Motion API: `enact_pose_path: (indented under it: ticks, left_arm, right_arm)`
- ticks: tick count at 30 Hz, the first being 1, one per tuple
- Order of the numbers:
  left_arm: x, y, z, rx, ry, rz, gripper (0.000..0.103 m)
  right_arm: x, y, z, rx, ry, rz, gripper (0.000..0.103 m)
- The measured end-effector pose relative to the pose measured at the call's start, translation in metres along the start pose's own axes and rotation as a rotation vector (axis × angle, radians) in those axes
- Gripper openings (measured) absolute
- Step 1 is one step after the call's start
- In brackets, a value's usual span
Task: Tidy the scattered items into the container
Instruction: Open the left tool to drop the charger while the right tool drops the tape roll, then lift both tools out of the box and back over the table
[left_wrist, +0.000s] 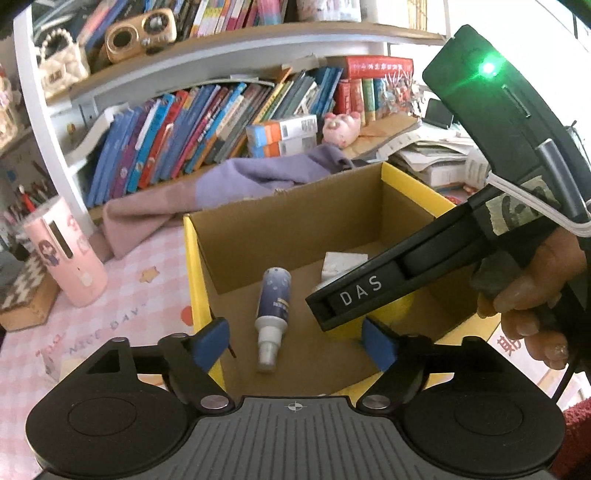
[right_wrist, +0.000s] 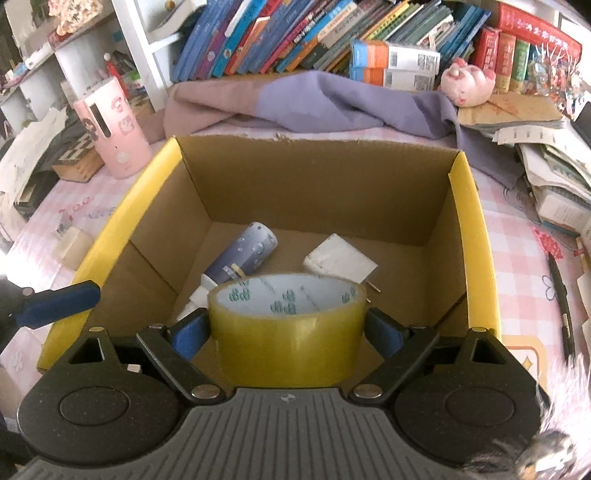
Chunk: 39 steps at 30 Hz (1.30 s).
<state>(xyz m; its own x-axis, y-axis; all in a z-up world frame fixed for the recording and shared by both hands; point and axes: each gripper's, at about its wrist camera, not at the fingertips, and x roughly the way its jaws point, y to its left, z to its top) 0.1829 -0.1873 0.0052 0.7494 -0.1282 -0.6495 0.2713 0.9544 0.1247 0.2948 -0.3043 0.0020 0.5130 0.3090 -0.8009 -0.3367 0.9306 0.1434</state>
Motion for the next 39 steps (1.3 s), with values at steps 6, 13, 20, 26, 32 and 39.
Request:
enact_pose_path:
  ticks: [6,13,20,26,32,39]
  left_arm:
    - [-0.019,0.005,-0.006,-0.062,-0.059,0.019,0.086]
    - [-0.038,0.014,-0.013,-0.078,-0.117,0.029,0.087]
    - [-0.057,0.031,-0.024,-0.073,-0.165,0.013,0.087]
    - [-0.074,0.046,-0.038,-0.046,-0.19,-0.019,0.087]
    - [-0.096,0.066,-0.054,-0.04,-0.213,-0.051,0.087]
    - [-0.117,0.084,-0.073,-0.035,-0.223,-0.095,0.087]
  right_arm:
    - [-0.025,0.008,-0.007,-0.03,-0.125,-0.023,0.09]
    - [-0.051,0.015,-0.016,-0.012,-0.243,-0.056,0.09]
    - [-0.076,0.032,-0.034,0.0,-0.346,-0.124,0.09]
    - [-0.093,0.054,-0.051,0.033,-0.406,-0.181,0.09]
    - [-0.11,0.084,-0.071,0.063,-0.467,-0.25,0.09]
    - [-0.129,0.111,-0.096,0.115,-0.507,-0.329,0.09]
